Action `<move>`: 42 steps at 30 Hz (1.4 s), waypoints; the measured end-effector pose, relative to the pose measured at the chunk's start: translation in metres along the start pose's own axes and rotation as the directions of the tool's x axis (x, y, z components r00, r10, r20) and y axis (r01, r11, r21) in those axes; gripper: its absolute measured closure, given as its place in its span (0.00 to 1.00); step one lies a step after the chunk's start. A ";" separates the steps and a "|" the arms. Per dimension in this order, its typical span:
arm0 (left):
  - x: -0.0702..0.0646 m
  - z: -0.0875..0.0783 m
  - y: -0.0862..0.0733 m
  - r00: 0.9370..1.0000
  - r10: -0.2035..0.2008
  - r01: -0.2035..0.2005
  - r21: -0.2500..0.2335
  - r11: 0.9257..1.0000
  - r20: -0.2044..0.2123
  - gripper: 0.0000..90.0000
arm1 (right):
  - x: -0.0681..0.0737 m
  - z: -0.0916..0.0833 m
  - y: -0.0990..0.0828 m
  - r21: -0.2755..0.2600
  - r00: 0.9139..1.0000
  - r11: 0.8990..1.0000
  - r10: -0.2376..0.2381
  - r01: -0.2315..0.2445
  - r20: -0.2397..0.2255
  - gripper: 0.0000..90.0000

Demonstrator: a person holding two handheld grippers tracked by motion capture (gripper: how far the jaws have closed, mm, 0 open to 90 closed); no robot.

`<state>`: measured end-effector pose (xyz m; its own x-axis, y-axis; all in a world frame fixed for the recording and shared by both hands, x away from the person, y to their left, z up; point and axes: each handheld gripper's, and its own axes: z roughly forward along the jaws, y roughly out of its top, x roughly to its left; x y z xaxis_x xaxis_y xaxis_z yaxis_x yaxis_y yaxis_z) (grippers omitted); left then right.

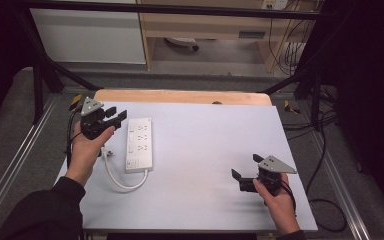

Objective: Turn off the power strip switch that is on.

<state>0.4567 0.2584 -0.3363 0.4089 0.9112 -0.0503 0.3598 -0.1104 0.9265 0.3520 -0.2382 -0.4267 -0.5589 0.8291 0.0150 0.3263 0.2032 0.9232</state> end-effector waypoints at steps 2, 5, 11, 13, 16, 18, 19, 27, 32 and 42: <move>0.002 0.002 -0.002 1.000 -0.011 0.011 0.012 1.000 0.009 0.68 | 0.000 0.000 0.000 0.002 1.000 1.000 0.003 -0.003 -0.003 0.04; 0.004 0.005 -0.006 1.000 -0.011 0.010 0.023 1.000 0.023 0.76 | 0.000 0.000 0.000 0.002 1.000 1.000 0.006 -0.006 -0.001 0.04; 0.006 0.012 -0.012 1.000 -0.004 0.003 0.048 0.999 0.026 0.87 | 0.000 0.000 0.000 0.004 1.000 1.000 0.002 -0.002 -0.001 0.04; 0.006 0.013 -0.013 1.000 -0.002 0.000 0.053 0.999 0.031 0.91 | 0.000 0.000 0.000 0.003 1.000 1.000 0.002 -0.002 -0.002 0.04; 0.007 0.016 -0.014 0.999 -0.007 0.004 0.063 0.998 0.040 0.94 | 0.000 0.000 0.000 0.003 1.000 1.000 0.007 -0.007 -0.002 0.04; 0.006 0.017 -0.015 0.999 -0.005 0.002 0.074 0.997 0.042 0.94 | 0.000 0.000 0.000 0.004 1.000 1.000 0.004 -0.004 -0.002 0.04; 0.006 0.018 -0.016 0.999 -0.009 0.005 0.078 0.997 0.045 0.95 | 0.000 0.000 0.000 0.004 1.000 1.000 0.004 -0.004 -0.001 0.04; 0.008 0.024 -0.022 0.999 -0.014 0.010 0.122 0.993 0.037 1.00 | 0.001 0.000 0.000 0.004 1.000 1.000 0.006 -0.006 0.000 0.04; 0.010 0.030 -0.026 0.999 -0.032 0.026 0.146 0.989 0.037 1.00 | 0.001 0.000 0.000 0.005 1.000 1.000 0.005 -0.005 0.001 0.04; 0.012 0.038 -0.034 0.999 -0.035 0.027 0.201 0.979 0.041 1.00 | -0.001 -0.001 0.000 -0.003 1.000 1.000 0.019 -0.019 0.006 0.04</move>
<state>0.4814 0.2582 -0.3826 0.4297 0.8976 -0.0982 0.5315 -0.1635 0.8311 0.3520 -0.2398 -0.4268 -0.5483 0.8357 0.0299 0.3339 0.1860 0.9241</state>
